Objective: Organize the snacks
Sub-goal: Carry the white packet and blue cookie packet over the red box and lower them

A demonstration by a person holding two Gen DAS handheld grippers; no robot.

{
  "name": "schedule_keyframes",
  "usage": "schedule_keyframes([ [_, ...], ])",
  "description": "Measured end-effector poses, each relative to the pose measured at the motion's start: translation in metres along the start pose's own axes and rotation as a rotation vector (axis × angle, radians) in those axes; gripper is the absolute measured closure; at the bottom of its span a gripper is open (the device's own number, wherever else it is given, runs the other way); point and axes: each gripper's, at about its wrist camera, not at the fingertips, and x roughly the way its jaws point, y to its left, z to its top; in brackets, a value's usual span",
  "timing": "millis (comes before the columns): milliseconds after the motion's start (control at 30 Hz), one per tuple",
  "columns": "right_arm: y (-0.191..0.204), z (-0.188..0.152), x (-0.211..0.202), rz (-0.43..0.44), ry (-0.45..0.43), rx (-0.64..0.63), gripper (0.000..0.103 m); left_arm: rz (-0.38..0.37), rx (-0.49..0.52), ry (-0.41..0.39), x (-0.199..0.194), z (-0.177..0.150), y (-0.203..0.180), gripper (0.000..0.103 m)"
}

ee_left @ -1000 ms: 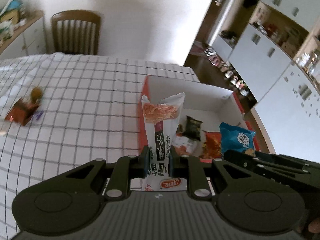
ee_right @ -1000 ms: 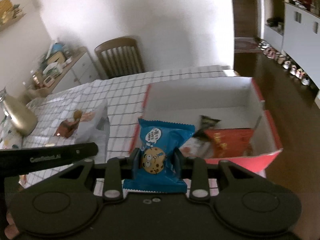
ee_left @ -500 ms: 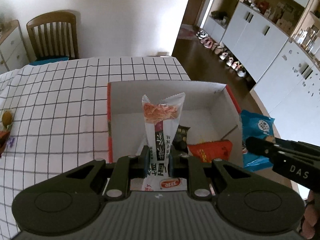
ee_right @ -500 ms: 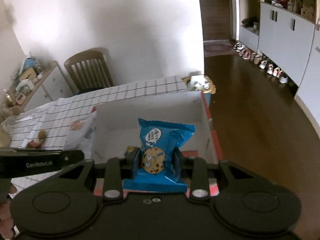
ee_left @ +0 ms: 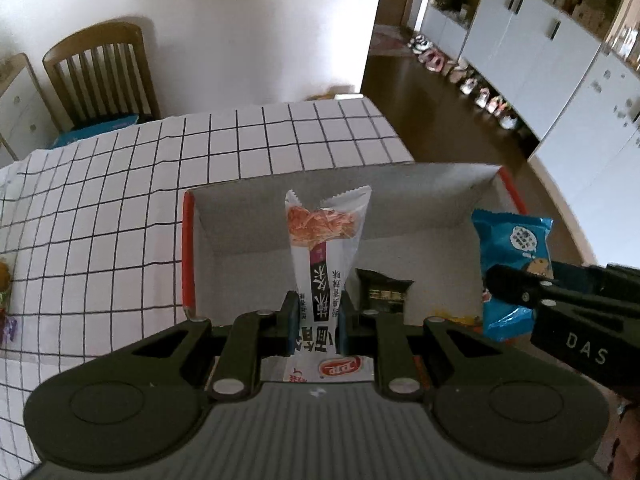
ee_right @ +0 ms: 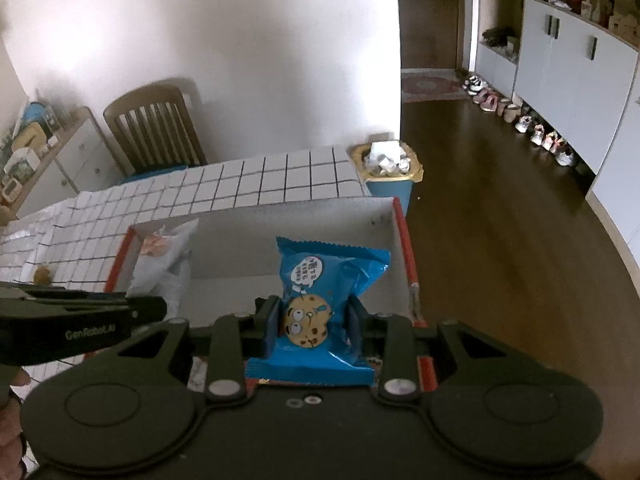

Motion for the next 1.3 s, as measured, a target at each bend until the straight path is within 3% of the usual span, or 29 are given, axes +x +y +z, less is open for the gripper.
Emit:
schedule_keyframes([
  [533,0.006,-0.007,0.045,0.012,0.131,-0.036,0.071,0.039,0.111,0.053,0.038,-0.005,-0.018,0.085],
  [700,0.007,-0.012,0.048,0.016,0.153,-0.029,0.069,0.045,0.100,0.050,0.037,-0.006,-0.016,0.085],
  [967,0.004,-0.011,0.040,0.027,0.139,-0.029,0.056,0.028,0.045,0.050,0.031,-0.006,-0.009,0.084],
  [1300,0.005,-0.013,0.015,0.049,0.098,-0.031,0.048,-0.006,0.002,0.021,0.004,-0.011,-0.002,0.084],
])
